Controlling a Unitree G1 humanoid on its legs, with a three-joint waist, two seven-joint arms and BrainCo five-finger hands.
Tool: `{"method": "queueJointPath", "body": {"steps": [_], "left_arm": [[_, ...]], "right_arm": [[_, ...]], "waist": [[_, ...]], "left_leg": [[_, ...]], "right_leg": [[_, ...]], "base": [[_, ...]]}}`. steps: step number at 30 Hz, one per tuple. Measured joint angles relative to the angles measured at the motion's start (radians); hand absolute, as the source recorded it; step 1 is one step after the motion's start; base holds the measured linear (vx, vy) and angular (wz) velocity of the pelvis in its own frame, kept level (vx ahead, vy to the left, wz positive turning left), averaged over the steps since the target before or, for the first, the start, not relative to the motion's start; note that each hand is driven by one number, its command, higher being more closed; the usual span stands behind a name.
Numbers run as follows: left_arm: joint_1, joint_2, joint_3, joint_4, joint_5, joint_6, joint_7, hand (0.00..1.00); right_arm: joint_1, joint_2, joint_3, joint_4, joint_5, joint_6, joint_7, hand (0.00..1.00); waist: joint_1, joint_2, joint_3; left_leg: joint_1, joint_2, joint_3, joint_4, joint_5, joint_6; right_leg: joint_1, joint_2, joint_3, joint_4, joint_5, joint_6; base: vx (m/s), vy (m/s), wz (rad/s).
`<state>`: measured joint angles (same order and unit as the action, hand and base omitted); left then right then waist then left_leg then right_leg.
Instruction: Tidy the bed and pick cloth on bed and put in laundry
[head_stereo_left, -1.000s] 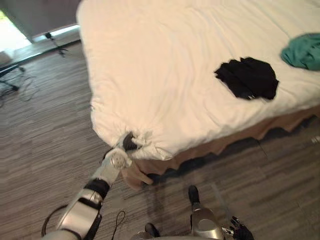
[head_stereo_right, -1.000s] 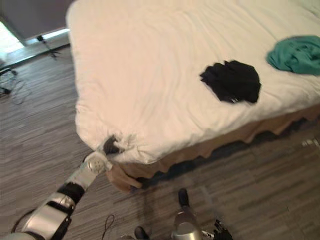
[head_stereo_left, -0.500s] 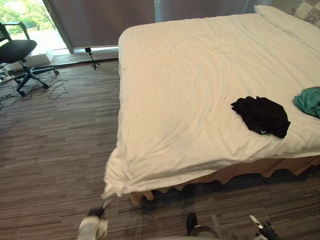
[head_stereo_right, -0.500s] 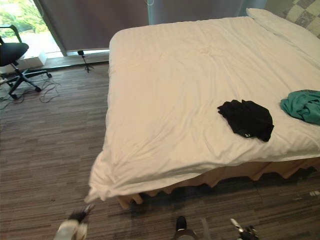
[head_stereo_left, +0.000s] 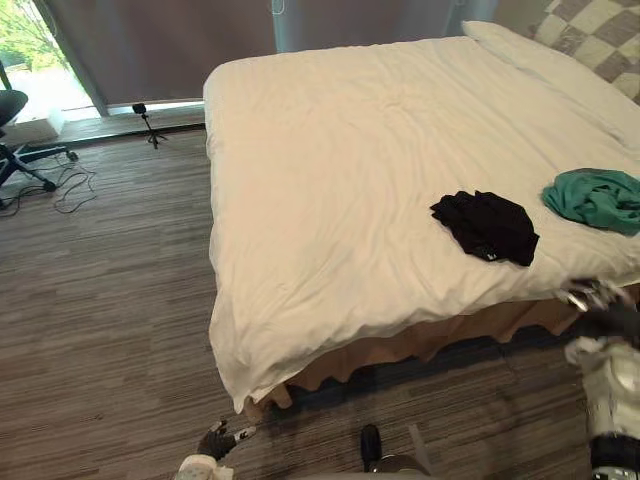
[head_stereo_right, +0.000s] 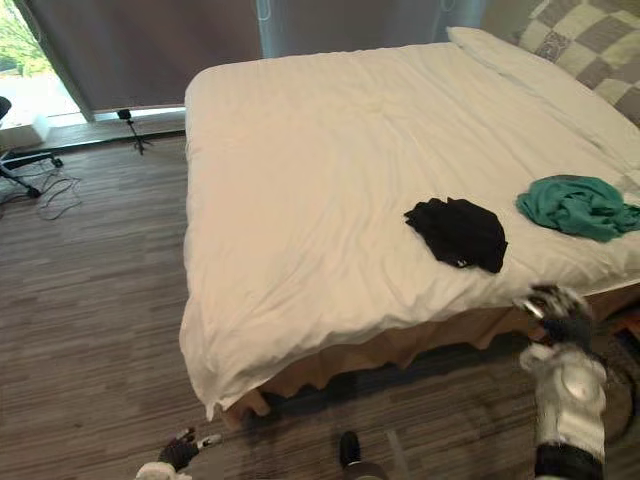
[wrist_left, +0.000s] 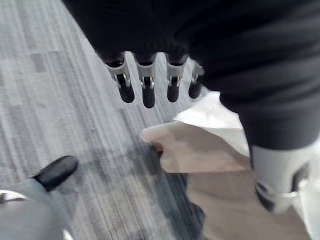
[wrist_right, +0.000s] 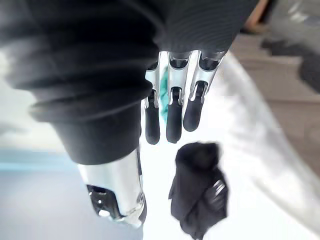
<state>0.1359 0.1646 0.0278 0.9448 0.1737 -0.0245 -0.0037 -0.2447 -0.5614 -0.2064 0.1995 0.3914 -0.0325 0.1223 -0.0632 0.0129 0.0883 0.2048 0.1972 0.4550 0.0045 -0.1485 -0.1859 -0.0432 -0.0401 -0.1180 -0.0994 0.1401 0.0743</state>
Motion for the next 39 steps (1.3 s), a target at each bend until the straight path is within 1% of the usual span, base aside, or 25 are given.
{"method": "queueJointPath", "body": {"steps": [3, 4, 7, 9, 11, 12, 13, 14, 16, 17, 18, 19, 21, 23, 24, 25, 26, 28, 30, 31, 33, 34, 35, 36, 39], "left_arm": [[0.004, -0.003, -0.018, 0.003, -0.001, 0.023, 0.0, 0.0], [0.004, -0.005, -0.018, 0.013, -0.001, 0.037, 0.0, 0.0], [0.003, -0.007, -0.018, 0.032, -0.007, 0.041, 0.004, 0.0], [0.007, -0.008, -0.014, 0.054, -0.042, 0.043, 0.022, 0.0], [0.006, 0.001, -0.005, 0.059, -0.049, 0.046, 0.023, 0.0], [-0.002, 0.017, -0.002, 0.057, -0.049, 0.048, 0.024, 0.0], [-0.019, 0.036, 0.012, 0.047, -0.049, 0.05, 0.027, 0.0], [-0.033, 0.042, 0.021, 0.043, -0.049, 0.05, 0.03, 0.0], [-0.08, 0.059, 0.034, 0.023, -0.048, 0.05, 0.046, 0.0], [-0.093, 0.058, 0.033, 0.006, -0.047, 0.043, 0.049, 0.0], [-0.099, 0.057, 0.031, -0.003, -0.047, 0.037, 0.05, 0.0], [-0.114, 0.051, 0.021, -0.019, -0.061, 0.029, 0.058, 0.0], [-0.125, 0.044, 0.0, -0.021, -0.092, 0.028, 0.068, 0.0], [-0.139, 0.041, -0.058, -0.019, -0.154, 0.027, 0.082, 0.0], [-0.147, 0.04, -0.072, -0.019, -0.161, 0.027, 0.086, 0.0], [-0.163, 0.041, -0.11, -0.02, -0.168, 0.021, 0.091, 0.0], [-0.175, 0.043, -0.151, -0.023, -0.179, 0.012, 0.099, 0.0], [-0.193, 0.054, -0.201, -0.026, -0.213, 0.012, 0.108, 0.0], [-0.229, 0.055, -0.275, -0.029, -0.291, 0.025, 0.107, 0.0], [-0.239, 0.054, -0.297, -0.029, -0.307, 0.033, 0.107, 0.0], [-0.25, 0.045, -0.328, -0.029, -0.328, 0.032, 0.091, 0.0], [-0.249, 0.036, -0.332, -0.029, -0.331, 0.025, 0.077, 0.0], [-0.249, 0.033, -0.332, -0.029, -0.331, 0.019, 0.07, 0.0], [-0.242, 0.031, -0.332, -0.029, -0.329, -0.007, 0.055, 0.0], [-0.218, 0.032, -0.319, -0.029, -0.304, -0.058, 0.043, 0.0]], "right_arm": [[-0.119, -0.009, 0.128, -0.034, 0.004, 0.028, 0.073, 1.0], [-0.197, -0.01, 0.207, -0.035, 0.01, 0.044, 0.117, 1.0], [-0.281, -0.002, 0.305, -0.055, 0.052, 0.079, 0.169, 1.0], [-0.354, 0.051, 0.411, -0.07, 0.089, 0.098, 0.211, 1.0], [-0.389, 0.115, 0.489, -0.076, 0.091, 0.114, 0.233, 1.0], [-0.417, 0.166, 0.548, -0.073, 0.091, 0.126, 0.231, 1.0], [-0.457, 0.221, 0.603, -0.059, 0.091, 0.129, 0.222, 1.0], [-0.474, 0.246, 0.619, -0.053, 0.09, 0.128, 0.216, 1.0], [-0.548, 0.329, 0.651, 0.036, 0.089, 0.123, 0.203, 1.0], [-0.58, 0.348, 0.651, 0.084, 0.089, 0.12, 0.191, 1.0], [-0.595, 0.352, 0.651, 0.106, 0.089, 0.116, 0.186, 1.0], [-0.632, 0.355, 0.65, 0.147, 0.091, 0.1, 0.18, 1.0], [-0.655, 0.357, 0.65, 0.173, 0.09, 0.079, 0.174, 1.0], [-0.68, 0.354, 0.649, 0.217, 0.086, 0.063, 0.147, 1.0], [-0.681, 0.353, 0.645, 0.221, 0.085, 0.063, 0.139, 1.0], [-0.681, 0.333, 0.637, 0.234, 0.083, 0.063, 0.124, 1.0], [-0.681, 0.311, 0.63, 0.254, 0.083, 0.064, 0.111, 1.0], [-0.677, 0.287, 0.612, 0.262, 0.083, 0.074, 0.096, 1.0], [-0.69, 0.257, 0.605, 0.296, 0.091, 0.083, 0.099, 1.0], [-0.695, 0.261, 0.607, 0.322, 0.093, 0.087, 0.099, 1.0], [-0.722, 0.263, 0.611, 0.436, 0.101, 0.09, 0.111, 1.0], [-0.734, 0.256, 0.613, 0.518, 0.106, 0.089, 0.131, 1.0], [-0.738, 0.25, 0.613, 0.55, 0.115, 0.087, 0.139, 1.0], [-0.74, 0.235, 0.613, 0.627, 0.136, 0.08, 0.156, 1.0], [-0.713, 0.188, 0.599, 0.744, 0.154, 0.09, 0.218, 1.0]], "waist": [[0.018, -0.008, 0.0], [0.031, -0.009, 0.0], [0.065, -0.011, 0.0], [0.093, -0.016, 0.003], [0.117, -0.035, 0.017], [0.133, -0.065, 0.039], [0.159, -0.099, 0.087], [0.168, -0.112, 0.115], [0.192, -0.141, 0.211], [0.214, -0.137, 0.257], [0.221, -0.133, 0.276], [0.229, -0.123, 0.32], [0.229, -0.094, 0.347], [0.224, -0.047, 0.374], [0.222, -0.036, 0.38], [0.219, -0.01, 0.394], [0.219, 0.01, 0.401], [0.219, 0.037, 0.403], [0.227, 0.086, 0.419], [0.23, 0.103, 0.42], [0.242, 0.141, 0.424], [0.256, 0.158, 0.424], [0.262, 0.165, 0.424], [0.268, 0.172, 0.422], [0.263, 0.172, 0.422]], "left_leg": [[-0.003, -0.001, -0.007, 0.0, 0.002, -0.002], [-0.008, -0.002, -0.022, 0.0, 0.004, -0.002], [-0.023, -0.006, -0.041, -0.002, 0.016, 0.006], [-0.034, -0.011, -0.069, -0.009, 0.031, 0.012], [-0.057, -0.019, -0.096, -0.02, 0.05, 0.02], [-0.088, -0.023, -0.117, -0.019, 0.059, 0.021], [-0.118, -0.031, -0.13, -0.018, 0.074, 0.025], [-0.135, -0.034, -0.138, -0.016, 0.082, 0.026], [-0.221, -0.044, -0.173, 0.013, 0.1, 0.035], [-0.253, -0.052, -0.189, 0.021, 0.105, 0.041], [-0.269, -0.055, -0.193, 0.024, 0.107, 0.043], [-0.315, -0.071, -0.206, 0.037, 0.114, 0.041], [-0.367, -0.084, -0.214, 0.037, 0.128, 0.043], [-0.44, -0.098, -0.22, 0.023, 0.153, 0.048], [-0.455, -0.101, -0.223, 0.017, 0.162, 0.046], [-0.485, -0.107, -0.238, 0.014, 0.175, 0.053], [-0.517, -0.109, -0.255, 0.019, 0.18, 0.059], [-0.563, -0.111, -0.273, 0.03, 0.182, 0.063], [-0.616, -0.119, -0.28, 0.051, 0.182, 0.065], [-0.625, -0.122, -0.282, 0.052, 0.181, 0.066], [-0.637, -0.13, -0.28, 0.061, 0.175, 0.076], [-0.642, -0.137, -0.275, 0.075, 0.167, 0.087], [-0.642, -0.141, -0.273, 0.078, 0.164, 0.089], [-0.642, -0.151, -0.27, 0.085, 0.157, 0.093], [-0.637, -0.165, -0.25, 0.121, 0.13, 0.106]], "right_leg": [[0.001, -0.002, -0.008, 0.0, 0.003, -0.001], [0.004, -0.004, -0.019, 0.0, 0.003, -0.002], [0.0, -0.01, -0.036, 0.0, 0.014, -0.012], [0.0, -0.018, -0.062, 0.0, 0.022, -0.016], [-0.004, -0.029, -0.085, 0.0, 0.028, -0.019], [-0.028, -0.036, -0.096, 0.0, 0.038, -0.021], [-0.056, -0.046, -0.098, 0.0, 0.051, -0.019], [-0.068, -0.05, -0.1, 0.0, 0.058, -0.024], [-0.115, -0.071, -0.131, 0.005, 0.08, -0.021], [-0.136, -0.082, -0.137, 0.006, 0.086, -0.021], [-0.147, -0.086, -0.14, 0.007, 0.088, -0.018], [-0.178, -0.101, -0.149, 0.007, 0.084, -0.002], [-0.226, -0.114, -0.154, 0.007, 0.087, 0.009], [-0.301, -0.132, -0.16, 0.008, 0.084, 0.021], [-0.317, -0.135, -0.166, 0.008, 0.086, 0.025], [-0.341, -0.142, -0.181, 0.008, 0.103, 0.038], [-0.364, -0.145, -0.191, 0.008, 0.11, 0.03], [-0.398, -0.149, -0.202, 0.008, 0.135, 0.006], [-0.435, -0.154, -0.204, 0.008, 0.148, -0.007], [-0.444, -0.157, -0.203, 0.008, 0.152, -0.01], [-0.452, -0.165, -0.196, 0.008, 0.155, -0.009], [-0.454, -0.172, -0.188, 0.008, 0.156, -0.008], [-0.454, -0.174, -0.184, 0.008, 0.156, -0.007], [-0.455, -0.184, -0.176, 0.008, 0.16, -0.002], [-0.446, -0.2, -0.15, 0.008, 0.168, 0.01]], "base": [[-0.04, -0.018, 0.1], [-0.03, -0.016, 0.2], [-0.04, -0.02, 0.24], [-0.06, -0.019, 0.32], [-0.11, -0.016, 0.35], [-0.16, -0.03, 0.35], [-0.16, -0.039, 0.28], [-0.19, -0.05, 0.23], [-0.25, -0.055, 0.57], [-0.19, -0.026, 0.57], [-0.16, 0.02, 0.38], [-0.15, 0.028, 0.3], [-0.1, 0.03, 0.2], [-0.05, 0.035, 0.11], [-0.02, 0.043, 0.23], [0.0, 0.04, 0.3], [0.01, 0.044, 0.36], [0.01, 0.038, 0.29], [0.0, 0.057, 0.21], [0.0, 0.079, 0.09], [0.0, 0.09, 0.04], [0.0, 0.085, 0.0], [-0.01, 0.087, -0.05], [-0.02, 0.093, -0.08], [-0.03, 0.112, -0.13]]}}
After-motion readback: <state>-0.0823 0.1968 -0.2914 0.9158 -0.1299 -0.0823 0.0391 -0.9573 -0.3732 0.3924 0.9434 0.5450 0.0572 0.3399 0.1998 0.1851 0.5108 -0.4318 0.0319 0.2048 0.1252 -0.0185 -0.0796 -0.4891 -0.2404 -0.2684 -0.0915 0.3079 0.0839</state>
